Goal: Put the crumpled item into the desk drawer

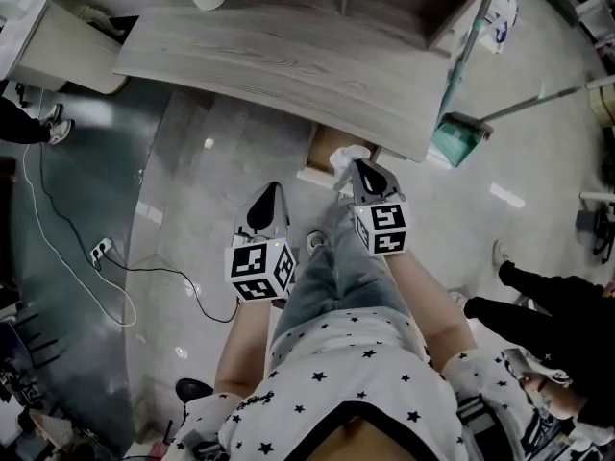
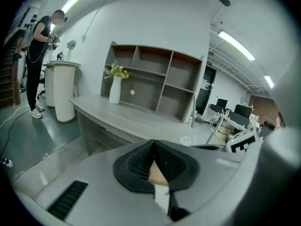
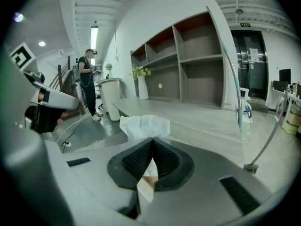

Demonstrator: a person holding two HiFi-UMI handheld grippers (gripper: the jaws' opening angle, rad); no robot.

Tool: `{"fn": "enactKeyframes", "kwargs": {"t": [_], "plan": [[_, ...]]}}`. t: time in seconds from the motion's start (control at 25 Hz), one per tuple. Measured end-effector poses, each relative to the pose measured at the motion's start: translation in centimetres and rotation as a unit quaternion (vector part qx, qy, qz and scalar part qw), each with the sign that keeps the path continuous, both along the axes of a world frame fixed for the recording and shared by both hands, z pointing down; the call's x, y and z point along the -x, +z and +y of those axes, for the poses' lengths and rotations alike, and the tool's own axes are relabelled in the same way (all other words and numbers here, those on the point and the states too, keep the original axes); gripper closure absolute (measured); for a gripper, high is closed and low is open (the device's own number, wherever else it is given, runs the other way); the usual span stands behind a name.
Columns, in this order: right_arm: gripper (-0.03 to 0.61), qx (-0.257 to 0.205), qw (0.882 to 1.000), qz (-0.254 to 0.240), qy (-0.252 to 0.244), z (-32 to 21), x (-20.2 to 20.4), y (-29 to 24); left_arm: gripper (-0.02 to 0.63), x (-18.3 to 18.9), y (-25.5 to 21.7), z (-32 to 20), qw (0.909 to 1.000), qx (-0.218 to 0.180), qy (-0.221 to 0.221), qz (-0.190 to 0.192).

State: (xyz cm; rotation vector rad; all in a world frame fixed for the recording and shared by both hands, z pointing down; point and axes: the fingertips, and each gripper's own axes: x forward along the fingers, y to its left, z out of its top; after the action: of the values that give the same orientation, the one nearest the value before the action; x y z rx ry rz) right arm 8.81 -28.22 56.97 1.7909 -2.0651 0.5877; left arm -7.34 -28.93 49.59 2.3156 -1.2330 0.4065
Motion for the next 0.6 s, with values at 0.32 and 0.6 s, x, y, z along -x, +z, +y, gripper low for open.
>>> {"fn": "enactKeyframes", "kwargs": {"t": [0.32,0.6], "plan": [[0.584,0.06,0.998,0.012,-0.001,-1.1,-1.1,7.3,0.603,-0.6,2.6,-1.1,0.9997,0.019,-0.017,-0.003],[0.584,0.102,0.995,0.023,0.003,-1.9,-1.8,12.6,0.603,-1.0,4.7,-1.8,0.9993,0.029,-0.022,-0.01]]}}
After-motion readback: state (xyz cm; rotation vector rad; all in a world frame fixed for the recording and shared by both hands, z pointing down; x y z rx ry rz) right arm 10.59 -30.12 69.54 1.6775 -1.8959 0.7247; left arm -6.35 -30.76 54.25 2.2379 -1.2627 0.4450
